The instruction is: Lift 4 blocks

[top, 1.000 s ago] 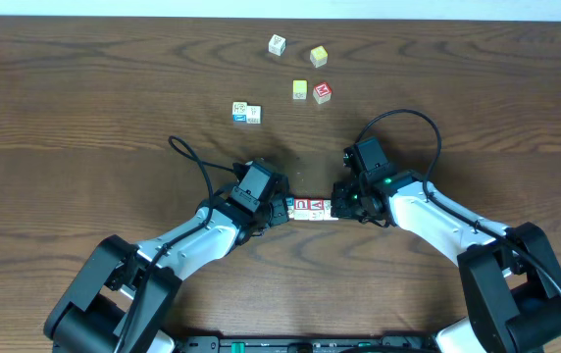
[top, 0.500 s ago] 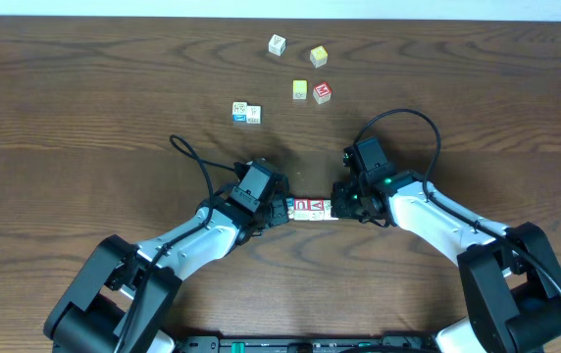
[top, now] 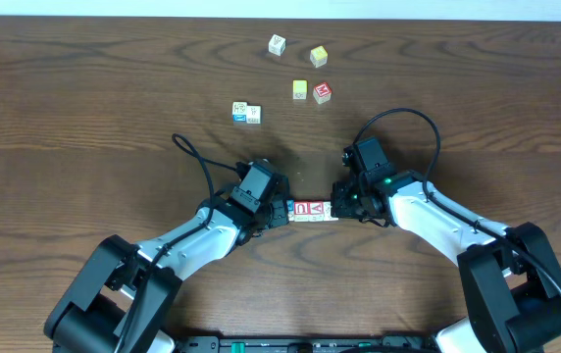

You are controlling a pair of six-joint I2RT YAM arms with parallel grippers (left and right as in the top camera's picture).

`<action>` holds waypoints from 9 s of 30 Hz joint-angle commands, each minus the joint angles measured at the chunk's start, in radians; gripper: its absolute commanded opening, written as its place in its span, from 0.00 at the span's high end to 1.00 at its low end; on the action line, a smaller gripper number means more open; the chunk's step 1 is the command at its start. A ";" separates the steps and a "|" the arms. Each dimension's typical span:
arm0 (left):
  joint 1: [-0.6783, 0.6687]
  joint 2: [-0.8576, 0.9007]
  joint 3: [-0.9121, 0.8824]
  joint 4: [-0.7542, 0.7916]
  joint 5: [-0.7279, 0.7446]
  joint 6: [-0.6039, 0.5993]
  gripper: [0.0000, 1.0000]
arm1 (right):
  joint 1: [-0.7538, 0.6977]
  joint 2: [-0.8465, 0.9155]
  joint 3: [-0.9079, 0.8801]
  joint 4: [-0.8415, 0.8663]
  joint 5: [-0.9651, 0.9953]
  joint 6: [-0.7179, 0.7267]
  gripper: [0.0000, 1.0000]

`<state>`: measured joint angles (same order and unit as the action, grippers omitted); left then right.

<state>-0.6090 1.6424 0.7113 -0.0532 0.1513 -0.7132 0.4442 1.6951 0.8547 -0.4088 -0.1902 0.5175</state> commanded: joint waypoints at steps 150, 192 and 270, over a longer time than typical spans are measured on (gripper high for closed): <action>-0.028 0.003 0.053 -0.201 -0.116 0.276 0.94 | 0.085 0.002 0.029 -0.026 -0.072 -0.089 0.99; 0.008 0.003 0.055 -0.211 -0.191 0.275 0.93 | -0.039 0.001 0.029 -0.100 0.003 -0.116 0.99; 0.410 -1.531 0.574 -0.953 -0.842 0.737 0.26 | -0.241 -0.348 0.066 -0.041 0.342 -0.290 0.01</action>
<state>-0.2573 0.1150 1.2255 -0.9554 -0.6792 0.0040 0.2115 1.3537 0.9043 -0.4500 0.1360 0.2276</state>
